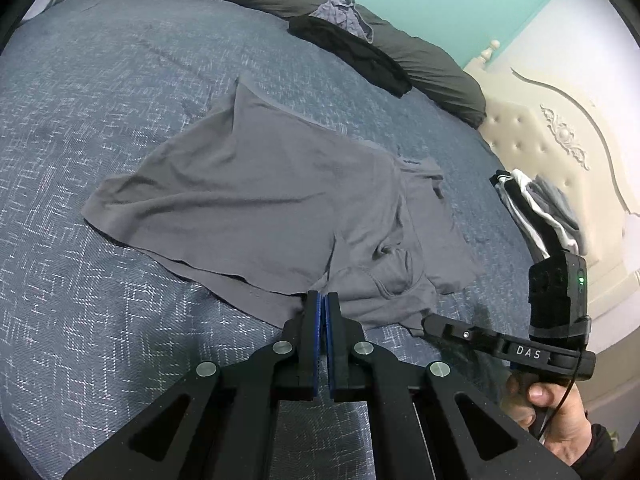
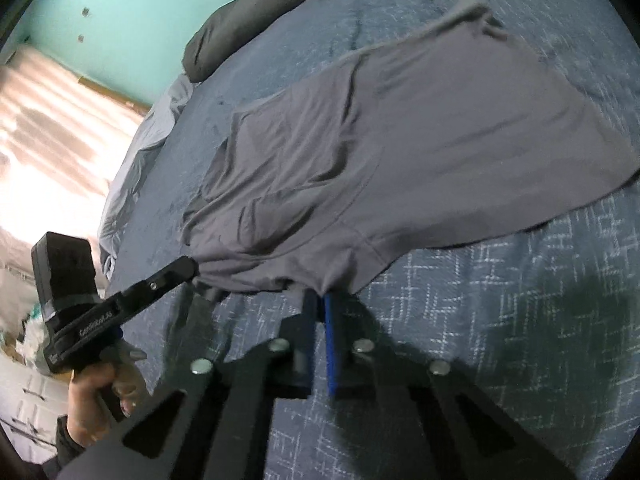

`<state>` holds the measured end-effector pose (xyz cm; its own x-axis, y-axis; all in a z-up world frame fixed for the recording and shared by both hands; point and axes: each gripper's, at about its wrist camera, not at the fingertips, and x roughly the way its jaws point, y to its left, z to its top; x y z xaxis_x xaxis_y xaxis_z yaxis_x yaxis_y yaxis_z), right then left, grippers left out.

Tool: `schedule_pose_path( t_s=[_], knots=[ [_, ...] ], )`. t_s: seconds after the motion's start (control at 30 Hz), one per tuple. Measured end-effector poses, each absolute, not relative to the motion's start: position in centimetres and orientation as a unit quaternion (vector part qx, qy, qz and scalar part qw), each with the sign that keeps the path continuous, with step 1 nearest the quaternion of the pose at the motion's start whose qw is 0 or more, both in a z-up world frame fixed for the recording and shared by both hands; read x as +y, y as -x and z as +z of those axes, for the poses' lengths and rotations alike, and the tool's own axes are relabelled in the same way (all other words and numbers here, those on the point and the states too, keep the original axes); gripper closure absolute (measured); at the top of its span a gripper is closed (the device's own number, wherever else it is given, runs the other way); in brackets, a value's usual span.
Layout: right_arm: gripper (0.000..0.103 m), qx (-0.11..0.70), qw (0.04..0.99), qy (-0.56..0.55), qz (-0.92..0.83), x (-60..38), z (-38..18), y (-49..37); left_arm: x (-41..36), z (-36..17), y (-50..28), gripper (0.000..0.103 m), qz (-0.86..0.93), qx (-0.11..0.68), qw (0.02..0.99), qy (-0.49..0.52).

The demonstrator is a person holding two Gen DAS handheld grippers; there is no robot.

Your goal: Fold clothes

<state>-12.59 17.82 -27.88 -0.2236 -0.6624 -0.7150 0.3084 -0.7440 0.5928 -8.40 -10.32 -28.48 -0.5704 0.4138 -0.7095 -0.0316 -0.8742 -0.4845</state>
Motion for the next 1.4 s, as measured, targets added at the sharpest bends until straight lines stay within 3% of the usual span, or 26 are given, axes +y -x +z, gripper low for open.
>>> schedule_pose_path(
  t_s=[0.27,0.57,0.63,0.67,0.7,0.87,0.93,1.07,1.4],
  knots=[
    [0.102,-0.107,0.321,-0.489,-0.804,20.4,-23.0,12.7,-10.1,-27.9,8.1,0.101,0.860,-0.217,0.139,0.440],
    [0.098,-0.146,0.335,-0.536,-0.761,20.7,-25.8,13.0,-9.9,-28.4,8.3,0.101,0.858,-0.218,0.135,0.445],
    [0.091,-0.147,0.346,-0.543,-0.751,20.0,-26.2,12.8,-9.9,-28.4,8.3,0.101,0.858,-0.218,0.134,0.445],
    [0.071,-0.150,0.348,-0.547,-0.747,19.7,-26.5,12.7,-9.9,-28.4,8.3,0.101,0.858,-0.218,0.134,0.445],
    [0.059,-0.156,0.348,-0.551,-0.742,19.4,-26.8,12.7,-9.8,-28.4,8.2,0.101,0.858,-0.218,0.134,0.445],
    [0.059,-0.170,0.332,-0.567,-0.735,18.9,-28.5,12.6,-9.9,-28.4,8.3,0.101,0.857,-0.217,0.137,0.448],
    [0.065,-0.180,0.325,-0.566,-0.736,19.0,-28.9,12.7,-9.9,-28.4,8.2,0.101,0.857,-0.217,0.138,0.447],
    [0.099,-0.196,0.319,-0.562,-0.738,19.4,-29.2,13.0,-9.7,-28.5,8.2,0.101,0.855,-0.213,0.143,0.451],
    [0.100,-0.187,0.335,-0.550,-0.742,20.8,-27.1,12.9,-9.6,-28.4,7.7,0.101,0.852,-0.201,0.150,0.459]
  ],
)
